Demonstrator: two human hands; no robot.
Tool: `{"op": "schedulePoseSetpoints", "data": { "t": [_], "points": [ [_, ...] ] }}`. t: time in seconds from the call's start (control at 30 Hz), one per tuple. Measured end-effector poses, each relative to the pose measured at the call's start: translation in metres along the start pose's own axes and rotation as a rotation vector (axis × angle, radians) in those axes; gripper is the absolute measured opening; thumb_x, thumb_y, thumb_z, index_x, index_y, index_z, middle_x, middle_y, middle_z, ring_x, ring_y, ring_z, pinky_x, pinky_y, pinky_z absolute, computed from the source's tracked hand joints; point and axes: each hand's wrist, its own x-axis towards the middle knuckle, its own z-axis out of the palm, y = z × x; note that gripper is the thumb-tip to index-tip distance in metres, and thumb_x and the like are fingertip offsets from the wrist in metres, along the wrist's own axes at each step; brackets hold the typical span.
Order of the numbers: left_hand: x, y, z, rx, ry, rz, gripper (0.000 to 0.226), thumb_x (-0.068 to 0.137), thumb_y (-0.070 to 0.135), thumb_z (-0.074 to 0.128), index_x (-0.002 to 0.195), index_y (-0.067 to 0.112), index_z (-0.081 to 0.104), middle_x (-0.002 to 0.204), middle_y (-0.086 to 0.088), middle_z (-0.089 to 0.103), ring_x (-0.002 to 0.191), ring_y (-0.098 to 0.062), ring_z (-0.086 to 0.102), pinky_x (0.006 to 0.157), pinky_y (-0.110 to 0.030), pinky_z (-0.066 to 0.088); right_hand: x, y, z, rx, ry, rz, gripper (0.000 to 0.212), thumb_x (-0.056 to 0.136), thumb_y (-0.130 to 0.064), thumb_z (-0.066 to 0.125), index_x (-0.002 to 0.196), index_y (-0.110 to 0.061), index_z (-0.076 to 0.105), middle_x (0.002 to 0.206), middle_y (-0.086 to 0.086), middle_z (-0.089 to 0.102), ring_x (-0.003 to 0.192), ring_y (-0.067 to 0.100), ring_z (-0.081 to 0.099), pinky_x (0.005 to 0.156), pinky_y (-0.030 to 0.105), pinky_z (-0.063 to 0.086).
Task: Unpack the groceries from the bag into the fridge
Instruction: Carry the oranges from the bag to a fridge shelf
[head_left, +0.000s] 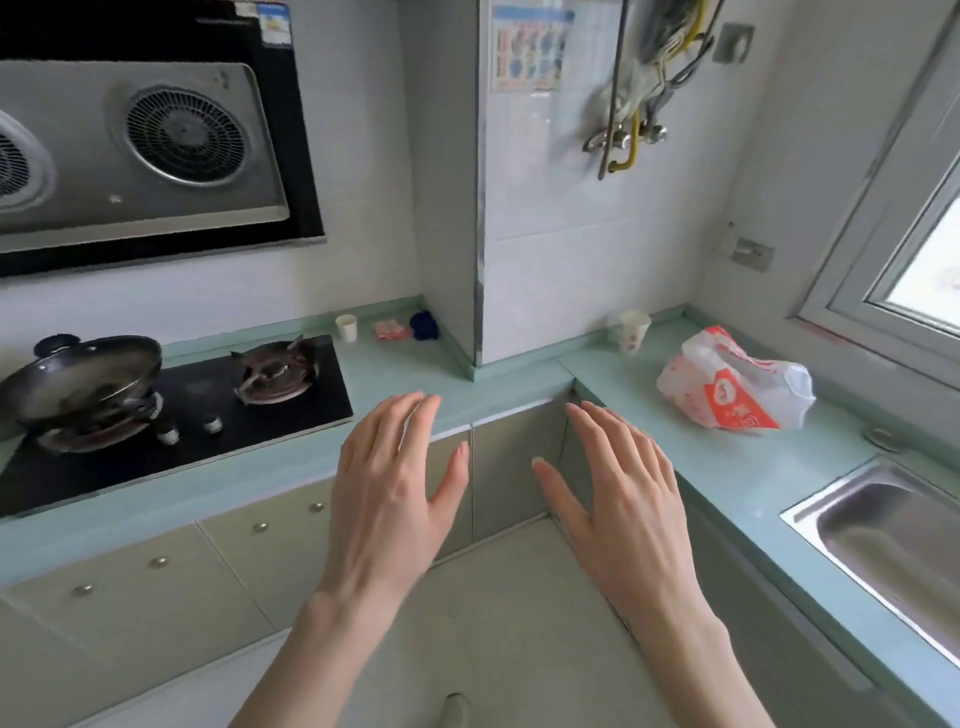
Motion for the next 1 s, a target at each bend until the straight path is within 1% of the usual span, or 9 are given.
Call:
{"op": "schedulePoseSetpoints", "data": {
  "t": [0.17, 0.4, 0.53, 0.67, 0.73, 0.8, 0.9, 1.0],
  "points": [
    [0.060, 0.004, 0.083, -0.095, -0.066, 0.050, 0.048, 0.101, 0.037, 0.056, 0.137, 0.006, 0.060, 0.135, -0.007, 0.063, 0.131, -0.028, 0.057, 0.110, -0.043, 0.046, 0.047, 0.053, 0.027, -0.048, 0.008, 0.114, 0.059, 0.101, -0.057, 0.050, 0.147, -0.021, 0.052, 0.148, -0.007, 0.054, 0.140, 0.016, 0.047, 0.118, 0.034, 0.036],
    [0.169, 0.015, 0.195, -0.277, -0.155, 0.153, 0.050, 0.102, 0.041, 0.052, 0.140, 0.009, 0.059, 0.139, -0.003, 0.061, 0.134, -0.023, 0.054, 0.112, -0.040, 0.045, 0.132, 0.131, 0.063, -0.139, 0.048, 0.299, 0.059, 0.100, -0.060, 0.046, 0.146, -0.024, 0.052, 0.147, -0.010, 0.055, 0.139, 0.014, 0.048, 0.115, 0.030, 0.035],
    [0.217, 0.027, 0.260, -0.383, -0.172, 0.190, 0.048, 0.101, 0.042, 0.051, 0.137, 0.011, 0.060, 0.136, -0.001, 0.062, 0.129, -0.022, 0.057, 0.109, -0.041, 0.048, 0.168, 0.175, 0.084, -0.174, 0.111, 0.385, 0.059, 0.099, -0.061, 0.045, 0.145, -0.024, 0.052, 0.145, -0.010, 0.057, 0.135, 0.013, 0.050, 0.108, 0.036, 0.045],
    [0.251, 0.043, 0.320, -0.451, -0.244, 0.219, 0.046, 0.101, 0.040, 0.054, 0.137, 0.012, 0.060, 0.136, -0.001, 0.062, 0.130, -0.022, 0.056, 0.109, -0.041, 0.047, 0.185, 0.217, 0.093, -0.196, 0.084, 0.475, 0.056, 0.101, -0.058, 0.051, 0.148, -0.028, 0.049, 0.148, -0.014, 0.054, 0.135, 0.015, 0.053, 0.107, 0.038, 0.048],
    [0.267, 0.056, 0.349, -0.472, -0.269, 0.256, 0.047, 0.101, 0.041, 0.052, 0.137, 0.012, 0.060, 0.136, -0.001, 0.062, 0.129, -0.022, 0.056, 0.109, -0.039, 0.046, 0.193, 0.239, 0.095, -0.223, 0.096, 0.512, 0.057, 0.101, -0.060, 0.047, 0.149, -0.029, 0.048, 0.148, -0.013, 0.054, 0.133, 0.015, 0.054, 0.104, 0.039, 0.051],
    [0.282, 0.072, 0.378, -0.489, -0.303, 0.293, 0.047, 0.101, 0.042, 0.050, 0.136, 0.012, 0.061, 0.136, -0.001, 0.063, 0.128, -0.021, 0.056, 0.108, -0.037, 0.046, 0.201, 0.261, 0.097, -0.247, 0.096, 0.551, 0.060, 0.100, -0.061, 0.042, 0.150, -0.029, 0.047, 0.148, -0.011, 0.054, 0.130, 0.017, 0.055, 0.102, 0.037, 0.051],
    [0.295, 0.095, 0.421, -0.492, -0.366, 0.327, 0.048, 0.101, 0.043, 0.048, 0.137, 0.013, 0.060, 0.136, -0.001, 0.063, 0.127, -0.021, 0.056, 0.106, -0.035, 0.046, 0.207, 0.294, 0.103, -0.254, 0.088, 0.610, 0.056, 0.102, -0.056, 0.049, 0.151, -0.028, 0.046, 0.147, -0.010, 0.055, 0.125, 0.017, 0.054, 0.099, 0.036, 0.050],
    [0.302, 0.120, 0.461, -0.494, -0.414, 0.373, 0.049, 0.101, 0.044, 0.048, 0.137, 0.013, 0.061, 0.136, -0.001, 0.063, 0.127, -0.020, 0.056, 0.107, -0.033, 0.044, 0.215, 0.331, 0.113, -0.259, 0.094, 0.651, 0.053, 0.100, -0.052, 0.052, 0.147, -0.028, 0.048, 0.146, -0.010, 0.056, 0.127, 0.013, 0.051, 0.096, 0.034, 0.050]
  ]
}}
